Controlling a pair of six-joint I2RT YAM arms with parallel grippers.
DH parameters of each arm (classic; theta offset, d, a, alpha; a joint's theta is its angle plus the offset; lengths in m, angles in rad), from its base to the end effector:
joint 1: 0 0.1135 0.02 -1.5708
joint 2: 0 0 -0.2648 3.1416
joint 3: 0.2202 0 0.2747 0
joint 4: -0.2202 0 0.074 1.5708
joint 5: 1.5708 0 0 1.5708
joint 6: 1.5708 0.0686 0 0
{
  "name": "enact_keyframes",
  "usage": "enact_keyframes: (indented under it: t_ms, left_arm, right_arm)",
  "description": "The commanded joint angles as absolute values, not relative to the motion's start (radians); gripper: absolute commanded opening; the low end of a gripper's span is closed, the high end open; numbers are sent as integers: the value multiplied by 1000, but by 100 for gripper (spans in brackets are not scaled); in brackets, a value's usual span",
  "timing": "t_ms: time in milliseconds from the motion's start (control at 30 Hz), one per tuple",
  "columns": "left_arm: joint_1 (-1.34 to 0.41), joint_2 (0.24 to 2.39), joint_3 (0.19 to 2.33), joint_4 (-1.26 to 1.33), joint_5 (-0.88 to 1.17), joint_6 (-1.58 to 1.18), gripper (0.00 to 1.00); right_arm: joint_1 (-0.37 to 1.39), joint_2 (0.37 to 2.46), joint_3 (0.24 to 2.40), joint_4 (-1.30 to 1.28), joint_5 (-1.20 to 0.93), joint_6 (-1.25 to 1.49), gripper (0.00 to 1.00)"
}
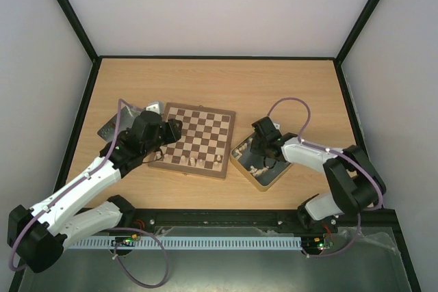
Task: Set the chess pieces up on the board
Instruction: Pick up the chess piece from the storage box.
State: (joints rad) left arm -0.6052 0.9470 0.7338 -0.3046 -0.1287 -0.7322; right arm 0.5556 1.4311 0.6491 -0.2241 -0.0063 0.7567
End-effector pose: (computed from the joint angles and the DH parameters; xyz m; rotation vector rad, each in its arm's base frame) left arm 0.2217 -0.1426 0.2601 -0.2173 2.1453 -0.6675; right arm 0.2478 0.1543 0.1089 0.2644 2.6445 0.4770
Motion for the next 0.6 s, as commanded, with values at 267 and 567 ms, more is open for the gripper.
enact_keyframes:
  t_ms: [267, 567]
  left_arm:
    - [-596, 950, 741, -286, -127, -718, 56]
    - [-593, 952, 742, -285, -126, -706, 56]
  right_arm:
    - [543, 1554, 736, -187, -5, 515, 26]
    - [543, 1599, 796, -181, 44, 412, 27]
